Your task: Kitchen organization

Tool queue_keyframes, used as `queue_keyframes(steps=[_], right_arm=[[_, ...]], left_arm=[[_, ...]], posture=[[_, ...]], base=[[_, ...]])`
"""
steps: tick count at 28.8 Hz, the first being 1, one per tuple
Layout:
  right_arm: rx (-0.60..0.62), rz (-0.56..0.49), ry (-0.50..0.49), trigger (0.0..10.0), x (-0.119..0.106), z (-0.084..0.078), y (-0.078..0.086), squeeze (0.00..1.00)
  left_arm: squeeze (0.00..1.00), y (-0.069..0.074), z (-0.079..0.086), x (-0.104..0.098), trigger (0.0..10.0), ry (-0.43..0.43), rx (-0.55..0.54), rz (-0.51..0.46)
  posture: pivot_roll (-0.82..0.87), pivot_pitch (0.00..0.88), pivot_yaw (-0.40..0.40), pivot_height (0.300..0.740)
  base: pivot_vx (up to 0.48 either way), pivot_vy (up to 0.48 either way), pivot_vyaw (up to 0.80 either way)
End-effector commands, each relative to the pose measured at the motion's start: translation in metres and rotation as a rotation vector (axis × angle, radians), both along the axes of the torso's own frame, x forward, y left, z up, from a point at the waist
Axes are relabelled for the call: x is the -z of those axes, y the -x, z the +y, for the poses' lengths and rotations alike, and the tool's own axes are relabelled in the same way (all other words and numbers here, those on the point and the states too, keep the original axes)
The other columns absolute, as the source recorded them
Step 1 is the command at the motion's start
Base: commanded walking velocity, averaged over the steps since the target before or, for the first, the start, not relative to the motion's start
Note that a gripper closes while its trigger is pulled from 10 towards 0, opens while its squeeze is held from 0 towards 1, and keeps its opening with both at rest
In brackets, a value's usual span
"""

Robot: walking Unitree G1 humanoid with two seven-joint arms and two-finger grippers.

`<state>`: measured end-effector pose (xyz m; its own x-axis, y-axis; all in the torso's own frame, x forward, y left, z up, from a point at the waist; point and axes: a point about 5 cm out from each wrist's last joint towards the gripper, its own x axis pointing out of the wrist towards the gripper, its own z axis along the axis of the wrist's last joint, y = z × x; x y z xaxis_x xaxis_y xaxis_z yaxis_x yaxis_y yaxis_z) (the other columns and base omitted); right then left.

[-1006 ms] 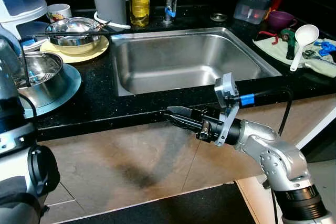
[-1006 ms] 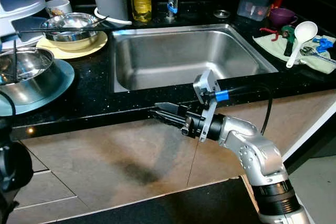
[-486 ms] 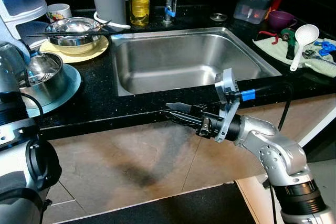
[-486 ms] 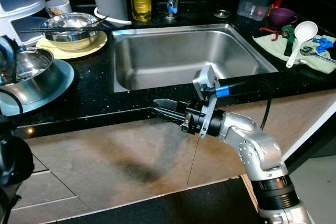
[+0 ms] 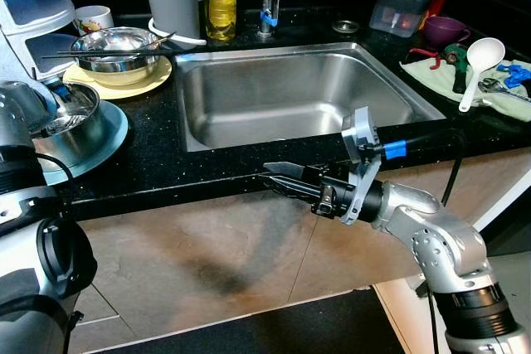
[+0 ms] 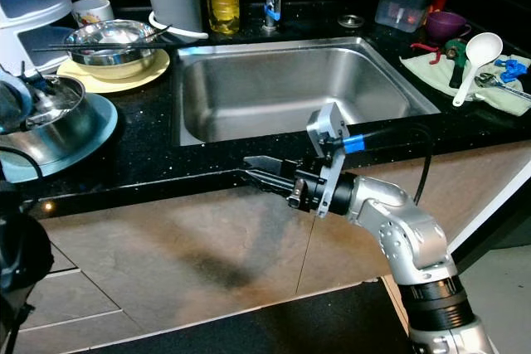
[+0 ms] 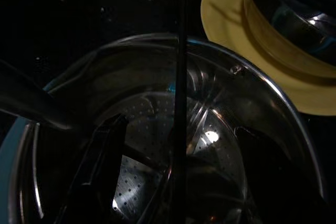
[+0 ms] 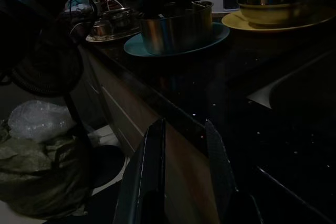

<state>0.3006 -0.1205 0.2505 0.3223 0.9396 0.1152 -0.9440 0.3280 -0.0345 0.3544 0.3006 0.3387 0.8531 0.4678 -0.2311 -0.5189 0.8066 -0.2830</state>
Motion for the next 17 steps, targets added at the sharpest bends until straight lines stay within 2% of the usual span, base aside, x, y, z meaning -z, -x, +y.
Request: queue_keyframes(steps=[1,4,6,7,8,9,17], right_arm=[[0.008,-0.003,0.0,10.0,-0.0031,-0.004,-0.0018,0.0],[0.01,-0.004,0.0,10.0,-0.0035,-0.0042,-0.0019,0.0],[0.011,-0.003,-0.001,10.0,-0.0034,-0.0045,-0.0016,0.0],[0.012,-0.003,0.0,10.0,-0.0032,-0.0047,-0.0017,0.0],[0.013,-0.003,0.0,10.0,-0.0031,-0.0048,-0.0016,0.0],[0.014,-0.002,-0.001,10.0,-0.0031,-0.0051,-0.0017,0.0],[0.013,-0.006,-0.002,10.0,-0.004,-0.0051,-0.0021,0.0]], left_arm=[[0.0,-0.0005,0.0025,-0.0031,10.0,0.014,0.013,-0.008],[0.0,-0.0022,0.0017,-0.0027,10.0,0.026,0.029,-0.01],[0.0,-0.0035,0.0013,-0.0033,7.8,0.041,0.039,-0.019],[0.0,-0.0036,0.0014,-0.0034,2.7,0.041,0.038,-0.02],[0.0,-0.0038,0.0014,-0.0038,2.7,0.047,0.038,-0.023],[0.0,-0.0043,0.0014,-0.0042,0.0,0.054,0.037,-0.027],[0.0,-0.0042,0.0029,-0.0063,0.0,0.048,0.026,-0.042]], posture=[[-0.01,0.162,0.002,0.74],[-0.01,0.162,0.002,0.74],[-0.01,0.161,0.002,0.74],[-0.01,0.161,0.002,0.74],[-0.01,0.16,0.003,0.74],[-0.01,0.16,0.003,0.74],[-0.01,0.157,0.002,0.74]], base=[[0.0,0.0,0.0],[0.0,0.0,0.0],[0.0,0.0,0.0],[0.0,0.0,0.0],[0.0,0.0,0.0],[0.0,0.0,0.0],[0.0,0.0,0.0]])
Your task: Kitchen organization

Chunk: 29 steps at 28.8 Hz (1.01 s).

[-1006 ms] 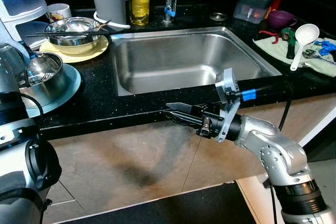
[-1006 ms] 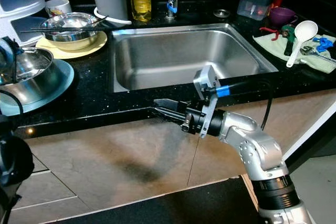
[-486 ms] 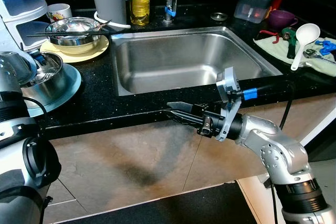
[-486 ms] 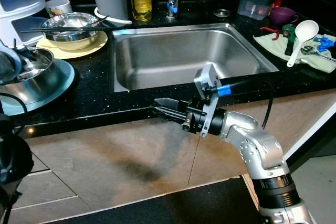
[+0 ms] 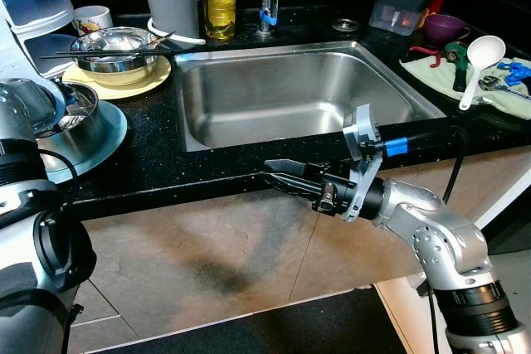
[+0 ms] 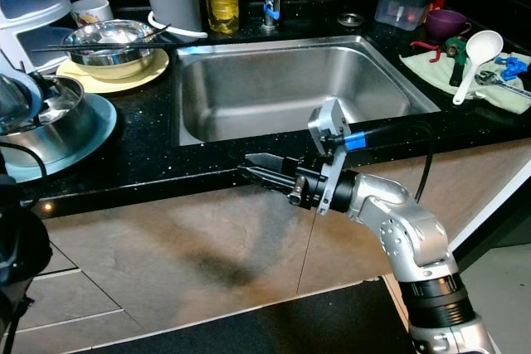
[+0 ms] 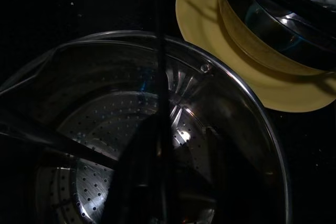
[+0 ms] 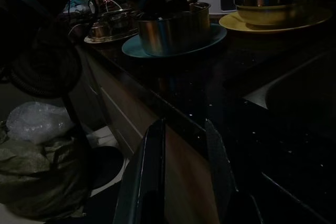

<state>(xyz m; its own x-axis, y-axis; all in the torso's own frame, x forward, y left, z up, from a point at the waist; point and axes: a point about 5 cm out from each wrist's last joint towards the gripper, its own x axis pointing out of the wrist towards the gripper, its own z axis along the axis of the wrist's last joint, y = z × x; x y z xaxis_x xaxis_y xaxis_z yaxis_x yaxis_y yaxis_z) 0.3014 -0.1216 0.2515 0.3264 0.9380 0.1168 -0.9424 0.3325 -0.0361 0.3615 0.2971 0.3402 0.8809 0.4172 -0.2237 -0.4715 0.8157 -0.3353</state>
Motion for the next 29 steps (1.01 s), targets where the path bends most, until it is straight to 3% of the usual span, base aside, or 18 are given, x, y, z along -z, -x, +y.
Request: queue_keyframes(steps=[1,14,20,23,25,27,28,29], right_arm=[[0.008,-0.004,-0.001,10.0,-0.003,-0.004,-0.001,0.0],[0.003,-0.008,-0.007,10.0,-0.005,-0.003,-0.002,0.0],[-0.007,-0.011,-0.009,10.0,-0.006,-0.003,0.0,0.0],[-0.016,-0.011,-0.013,10.0,-0.006,-0.002,0.0,0.0],[-0.019,-0.011,-0.014,10.0,-0.006,-0.002,0.001,0.0],[-0.022,-0.013,-0.019,10.0,-0.007,-0.001,0.001,0.0],[-0.023,-0.014,-0.024,10.0,-0.007,-0.001,0.001,0.0],[-0.023,-0.014,-0.024,10.0,-0.007,-0.001,0.001,0.0]], left_arm=[[0.0,0.003,0.006,-0.005,0.0,0.004,-0.021,-0.01],[0.0,0.009,0.007,-0.014,0.0,0.004,-0.059,-0.052],[0.0,0.022,0.01,-0.042,0.0,-0.119,-0.159,-0.175],[0.0,0.034,0.01,-0.066,0.0,-0.228,-0.254,-0.275],[0.0,0.036,0.009,-0.071,0.0,-0.247,-0.268,-0.3],[0.0,0.037,0.0,-0.079,0.0,-0.276,-0.239,-0.358],[0.0,0.034,-0.013,-0.086,0.0,-0.315,-0.152,-0.415],[0.0,0.034,-0.013,-0.086,0.0,-0.315,-0.152,-0.415]], posture=[[-0.01,0.157,0.002,0.74],[-0.01,0.157,-0.001,0.74],[-0.01,0.159,0.0,0.74],[-0.01,0.162,-0.002,0.74],[-0.01,0.162,-0.002,0.74],[-0.01,0.162,-0.003,0.74],[-0.01,0.162,-0.003,0.74],[-0.01,0.162,-0.003,0.74]], base=[[0.0,0.0,0.0],[0.0,0.0,0.0],[0.0,0.0,0.0],[0.0,0.0,0.0],[0.0,0.0,0.0],[0.0,0.0,0.0],[0.0,0.0,0.0],[0.0,0.0,0.0]])
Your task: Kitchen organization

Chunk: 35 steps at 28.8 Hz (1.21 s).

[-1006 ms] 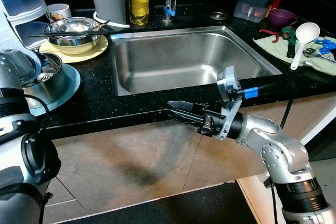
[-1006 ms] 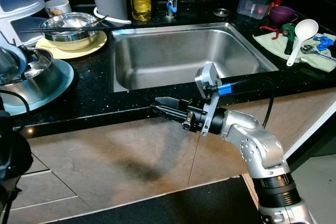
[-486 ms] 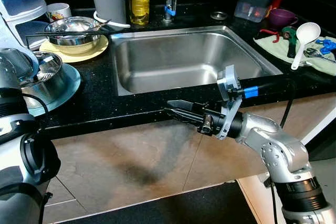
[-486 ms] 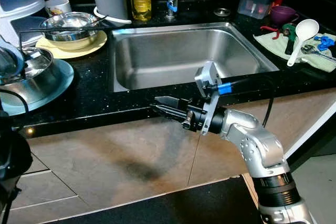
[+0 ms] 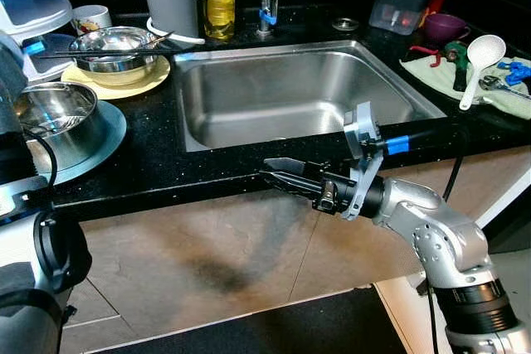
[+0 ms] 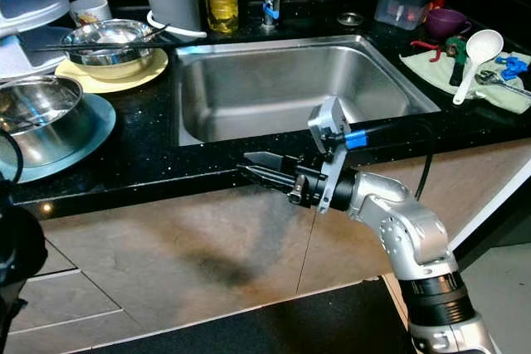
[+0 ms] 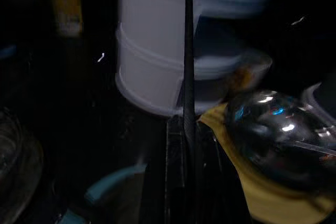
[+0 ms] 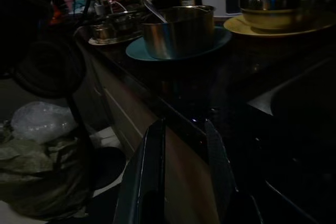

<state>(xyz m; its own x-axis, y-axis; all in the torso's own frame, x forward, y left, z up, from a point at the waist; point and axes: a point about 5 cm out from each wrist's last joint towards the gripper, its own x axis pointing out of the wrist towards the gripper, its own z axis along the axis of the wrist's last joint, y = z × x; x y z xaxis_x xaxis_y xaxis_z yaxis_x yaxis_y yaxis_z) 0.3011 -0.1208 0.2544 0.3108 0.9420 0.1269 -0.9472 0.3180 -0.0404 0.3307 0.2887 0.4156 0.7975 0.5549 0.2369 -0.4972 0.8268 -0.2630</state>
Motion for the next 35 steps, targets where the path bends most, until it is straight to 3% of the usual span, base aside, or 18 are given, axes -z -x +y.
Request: queue_keyframes(steps=[1,2,3,5,6,7,9,10,11,12,13,14,17,18,22,27,35], right_arm=[[-0.007,-0.009,-0.022,10.0,-0.005,-0.001,0.001,0.0],[-0.004,-0.01,-0.027,10.0,-0.005,-0.001,0.001,0.0],[-0.004,-0.01,-0.027,10.0,-0.005,-0.001,0.001,0.0],[0.03,-0.018,-0.055,10.0,-0.008,-0.003,-0.001,0.0],[0.03,-0.018,-0.055,10.0,-0.008,-0.003,-0.001,0.0],[0.045,-0.021,-0.07,10.0,-0.009,-0.004,-0.001,0.0],[0.092,-0.033,-0.109,10.0,-0.013,-0.006,-0.004,0.0],[0.125,-0.041,-0.125,10.0,-0.014,-0.007,-0.005,0.0],[0.125,-0.041,-0.125,10.0,-0.014,-0.007,-0.005,0.0],[0.156,-0.05,-0.133,10.0,-0.016,-0.009,-0.006,0.0],[0.156,-0.05,-0.133,10.0,-0.016,-0.009,-0.006,0.0],[0.192,-0.059,-0.137,10.0,-0.017,-0.011,-0.007,0.0],[0.368,-0.076,-0.066,10.0,-0.013,-0.02,-0.016,0.0],[0.368,-0.076,-0.066,10.0,-0.013,-0.02,-0.016,0.0],[0.535,-0.092,-0.088,10.0,-0.013,-0.027,-0.022,0.0],[0.583,-0.102,-0.103,10.0,-0.014,-0.022,-0.02,0.0],[0.591,-0.108,-0.095,10.0,-0.014,-0.017,-0.016,0.0]], left_arm=[[0.0,0.0,-0.02,-0.017,0.0,-0.106,0.099,-0.063],[0.0,-0.002,-0.035,-0.021,0.0,-0.194,0.181,-0.068],[0.0,-0.002,-0.035,-0.021,0.0,-0.194,0.181,-0.068],[0.0,-0.005,-0.088,-0.022,2.7,-0.379,0.495,-0.096],[0.0,-0.005,-0.088,-0.022,2.7,-0.379,0.495,-0.096],[0.0,-0.003,-0.107,-0.02,3.9,-0.434,0.612,-0.116],[0.0,-0.003,-0.129,-0.014,4.0,-0.507,0.729,-0.133],[0.0,-0.005,-0.135,-0.009,2.1,-0.559,0.744,-0.116],[0.0,-0.005,-0.135,-0.009,2.1,-0.559,0.744,-0.116],[0.0,-0.008,-0.139,-0.005,0.7,-0.61,0.746,-0.098],[0.0,-0.008,-0.139,-0.005,0.7,-0.61,0.746,-0.098],[0.0,-0.01,-0.144,0.0,0.0,-0.689,0.742,-0.09],[0.0,-0.021,-0.162,0.022,0.0,-0.897,0.763,-0.03],[0.0,-0.021,-0.162,0.022,0.0,-0.897,0.763,-0.03],[0.0,-0.04,-0.174,0.066,0.0,-1.06,0.817,0.122],[0.0,-0.064,-0.171,0.107,0.0,-1.063,0.847,0.245],[0.0,-0.079,-0.181,0.12,0.0,-1.104,0.866,0.261]], posture=[[-0.01,0.163,-0.003,0.74],[-0.01,0.163,-0.003,0.74],[-0.01,0.163,-0.003,0.74],[0.0,0.162,-0.001,0.74],[0.0,0.162,-0.001,0.74],[0.0,0.162,-0.001,0.74],[-0.01,0.163,0.003,0.74],[0.0,0.164,0.004,0.74],[0.0,0.164,0.004,0.74],[0.0,0.164,0.006,0.74],[0.0,0.164,0.006,0.74],[-0.01,0.167,0.008,0.74],[-0.01,0.171,0.013,0.74],[-0.01,0.171,0.013,0.74],[-0.01,0.177,0.019,0.74],[-0.02,0.183,0.032,0.74],[-0.04,0.195,0.038,0.74]], base=[[0.0,0.0,0.0],[0.0,0.0,0.0],[0.0,0.0,0.0],[0.0,0.0,0.0],[0.0,0.0,0.0],[0.0,0.0,0.0],[0.0,0.0,0.0],[0.0,0.0,0.0],[0.0,0.0,0.0],[0.0,0.0,0.0],[0.0,0.0,0.0],[0.0,0.0,0.0],[0.0,0.0,0.0],[0.0,0.0,0.0],[0.0,0.0,0.0],[0.0,0.0,0.0],[0.0,0.0,0.0]])
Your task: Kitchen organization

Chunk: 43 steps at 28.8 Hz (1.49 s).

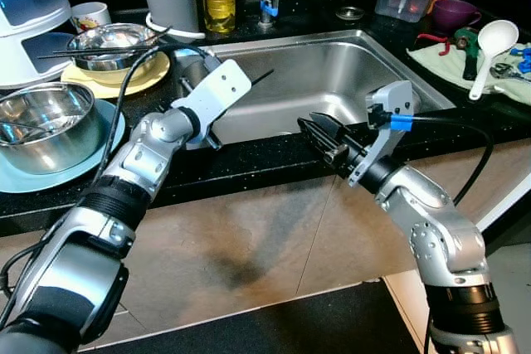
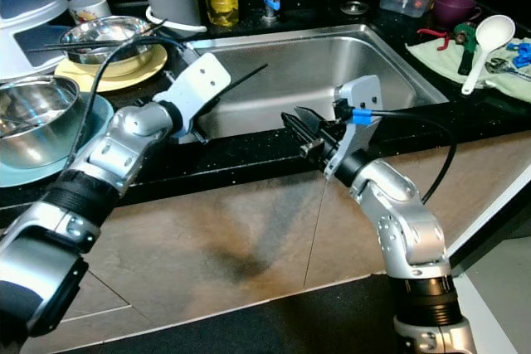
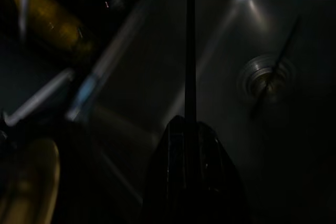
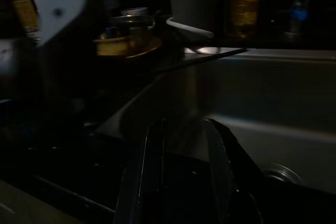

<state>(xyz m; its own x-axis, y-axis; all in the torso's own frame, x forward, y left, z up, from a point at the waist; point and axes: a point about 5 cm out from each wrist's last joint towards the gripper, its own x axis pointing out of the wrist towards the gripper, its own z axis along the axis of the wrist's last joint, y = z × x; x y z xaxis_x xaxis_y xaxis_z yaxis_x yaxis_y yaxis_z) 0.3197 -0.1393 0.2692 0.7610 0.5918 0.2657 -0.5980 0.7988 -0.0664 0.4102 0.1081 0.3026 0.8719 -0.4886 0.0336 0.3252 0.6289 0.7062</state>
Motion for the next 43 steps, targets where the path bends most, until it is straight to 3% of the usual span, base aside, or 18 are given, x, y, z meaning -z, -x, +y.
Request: queue_keyframes(steps=[1,2,4,5,11,17,25,26,27,28,29,30,32,33,34,35,42,43], right_arm=[[-0.001,0.001,0.006,10.0,0.001,0.003,0.005,0.0],[0.002,0.001,0.005,10.0,0.001,0.003,0.006,0.0],[0.004,0.002,0.004,10.0,0.001,0.003,0.006,0.0],[0.004,0.003,0.004,10.0,0.001,0.003,0.008,0.0],[-0.078,0.014,0.056,10.0,0.003,0.012,0.019,0.0],[-0.094,0.009,0.069,10.0,0.002,0.014,0.024,0.0],[-0.108,-0.009,0.135,10.0,-0.006,0.013,0.027,0.0],[-0.108,-0.012,0.144,10.0,-0.008,0.011,0.026,0.0],[-0.108,-0.012,0.144,10.0,-0.008,0.011,0.026,0.0],[-0.107,-0.012,0.147,10.0,-0.008,0.011,0.026,0.0],[-0.107,-0.012,0.147,10.0,-0.008,0.011,0.026,0.0],[-0.102,-0.011,0.149,10.0,-0.008,0.009,0.025,0.0],[-0.099,-0.011,0.152,10.0,-0.008,0.009,0.025,0.0],[-0.096,-0.011,0.153,10.0,-0.009,0.008,0.024,0.0],[-0.095,-0.012,0.154,10.0,-0.009,0.008,0.023,0.0],[-0.094,-0.014,0.155,10.0,-0.01,0.008,0.023,0.0],[-0.096,-0.025,0.155,10.0,-0.013,0.009,0.02,0.0],[-0.094,-0.033,0.149,10.0,-0.014,0.01,0.02,0.0]], left_arm=[[0.0,-0.003,-0.006,0.012,4.9,-0.038,0.025,0.032],[0.0,-0.004,-0.008,0.015,8.4,-0.051,0.033,0.036],[0.0,-0.004,-0.01,0.017,9.1,-0.067,0.034,0.036],[0.0,-0.006,-0.012,0.022,10.0,-0.094,0.041,0.042],[0.0,-0.006,-0.018,0.038,10.0,-0.202,0.072,0.081],[0.0,-0.007,-0.018,0.039,10.0,-0.211,0.06,0.083],[0.0,-0.011,-0.008,0.034,10.0,-0.086,0.021,0.161],[0.08,-0.011,-0.006,0.035,10.0,-0.035,0.028,0.207],[0.08,-0.011,-0.006,0.035,10.0,-0.035,0.028,0.207],[0.47,-0.011,-0.006,0.036,10.0,-0.013,0.036,0.226],[0.47,-0.011,-0.006,0.036,10.0,-0.013,0.036,0.226],[1.0,-0.01,-0.006,0.037,10.0,0.008,0.046,0.242],[1.0,-0.011,-0.007,0.037,10.0,0.015,0.046,0.242],[0.69,-0.011,-0.007,0.036,10.0,0.017,0.045,0.239],[0.69,-0.011,-0.007,0.035,10.0,0.018,0.045,0.237],[0.0,-0.011,-0.006,0.033,10.0,0.037,0.043,0.235],[0.0,-0.013,0.003,0.016,10.0,0.165,0.021,0.23],[0.0,-0.014,0.012,0.001,10.0,0.248,-0.012,0.176]], posture=[[-0.04,0.201,0.042,0.74],[-0.04,0.203,0.043,0.74],[-0.05,0.204,0.044,0.74],[-0.05,0.207,0.046,0.74],[-0.06,0.217,0.053,0.74],[-0.07,0.222,0.057,0.74],[-0.07,0.224,0.057,0.74],[-0.07,0.224,0.054,0.74],[-0.07,0.224,0.054,0.74],[-0.07,0.224,0.053,0.74],[-0.07,0.224,0.053,0.74],[-0.07,0.223,0.045,0.74],[-0.06,0.223,0.043,0.74],[-0.06,0.221,0.039,0.74],[-0.06,0.221,0.039,0.74],[-0.06,0.218,0.035,0.74],[-0.06,0.209,0.029,0.74],[-0.06,0.198,0.024,0.74]], base=[[0.0,0.0,0.0],[0.0,0.0,0.0],[0.0,0.0,0.0],[0.0,0.0,0.0],[0.0,0.0,0.0],[0.0,0.0,0.0],[0.0,0.0,0.0],[0.0,0.0,0.0],[0.0,0.0,0.0],[0.0,0.0,0.0],[0.0,0.0,0.0],[0.0,0.0,0.0],[0.0,0.0,0.0],[0.0,0.0,0.0],[0.0,0.0,0.0],[0.0,0.0,0.0],[0.0,0.0,0.0],[0.0,0.0,0.0]])
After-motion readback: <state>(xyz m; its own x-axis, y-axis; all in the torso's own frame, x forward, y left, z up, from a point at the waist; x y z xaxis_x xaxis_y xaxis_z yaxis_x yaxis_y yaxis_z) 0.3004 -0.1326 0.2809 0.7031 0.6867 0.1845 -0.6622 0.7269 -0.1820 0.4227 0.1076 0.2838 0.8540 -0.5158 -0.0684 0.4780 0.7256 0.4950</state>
